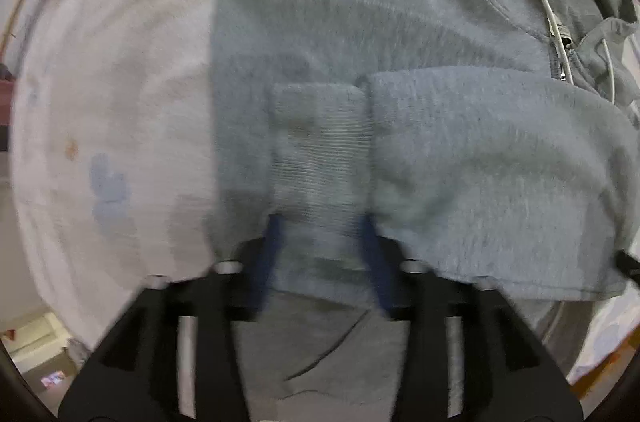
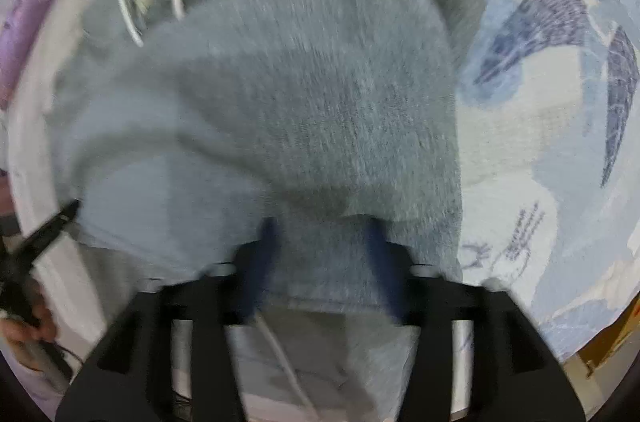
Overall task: Fold large clothes
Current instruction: 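Press the folded sleeves flat with both open tools, then move both tools to the hood and grasp its edge with both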
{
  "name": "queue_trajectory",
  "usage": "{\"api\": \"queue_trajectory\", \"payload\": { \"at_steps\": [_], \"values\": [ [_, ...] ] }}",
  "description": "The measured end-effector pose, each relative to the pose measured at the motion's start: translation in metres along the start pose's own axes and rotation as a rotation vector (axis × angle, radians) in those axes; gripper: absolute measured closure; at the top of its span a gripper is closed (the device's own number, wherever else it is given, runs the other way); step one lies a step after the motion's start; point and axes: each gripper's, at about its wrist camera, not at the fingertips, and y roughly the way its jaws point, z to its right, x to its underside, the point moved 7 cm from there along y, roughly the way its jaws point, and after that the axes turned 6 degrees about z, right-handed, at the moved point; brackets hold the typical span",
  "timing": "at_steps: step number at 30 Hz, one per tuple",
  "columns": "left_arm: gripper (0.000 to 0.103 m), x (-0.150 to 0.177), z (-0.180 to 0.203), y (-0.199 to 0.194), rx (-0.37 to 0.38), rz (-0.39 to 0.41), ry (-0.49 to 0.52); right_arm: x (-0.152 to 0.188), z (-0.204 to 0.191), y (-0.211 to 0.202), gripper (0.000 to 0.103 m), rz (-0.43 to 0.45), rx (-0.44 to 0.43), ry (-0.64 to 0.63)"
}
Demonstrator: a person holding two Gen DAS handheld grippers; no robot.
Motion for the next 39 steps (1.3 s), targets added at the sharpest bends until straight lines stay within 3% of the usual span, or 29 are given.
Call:
{"api": "queue_trajectory", "payload": {
  "at_steps": [3,10,21,24,30,33,35,39],
  "values": [
    [0.042,0.004,-0.002,-0.015,0.050,0.006,-0.012,-0.007,0.002,-0.023,0.023,0.033,-0.024,-0.003],
    [0.039,0.001,-0.002,-0.056,0.046,0.054,0.001,-0.039,0.004,-0.067,0.022,0.084,-0.068,0.011],
    [0.036,-0.054,0.011,-0.120,0.039,0.155,0.006,-0.097,0.007,-0.124,0.018,0.195,-0.076,-0.045],
    [0.030,-0.077,0.017,-0.136,0.059,0.199,0.015,-0.121,0.005,-0.126,0.018,0.212,-0.080,-0.057],
    [0.029,-0.138,0.038,-0.152,0.130,0.289,0.054,-0.176,0.004,-0.131,0.017,0.264,-0.083,-0.071],
    [0.028,-0.167,0.050,-0.149,0.153,0.313,0.069,-0.205,0.002,-0.129,0.017,0.282,-0.092,-0.078],
    [0.022,-0.191,0.061,-0.147,0.207,0.345,0.076,-0.225,-0.001,-0.121,0.017,0.283,-0.099,-0.096],
    [0.019,-0.237,0.075,-0.127,0.187,0.357,0.113,-0.253,-0.002,-0.091,0.017,0.252,-0.090,-0.120]
  ]
}}
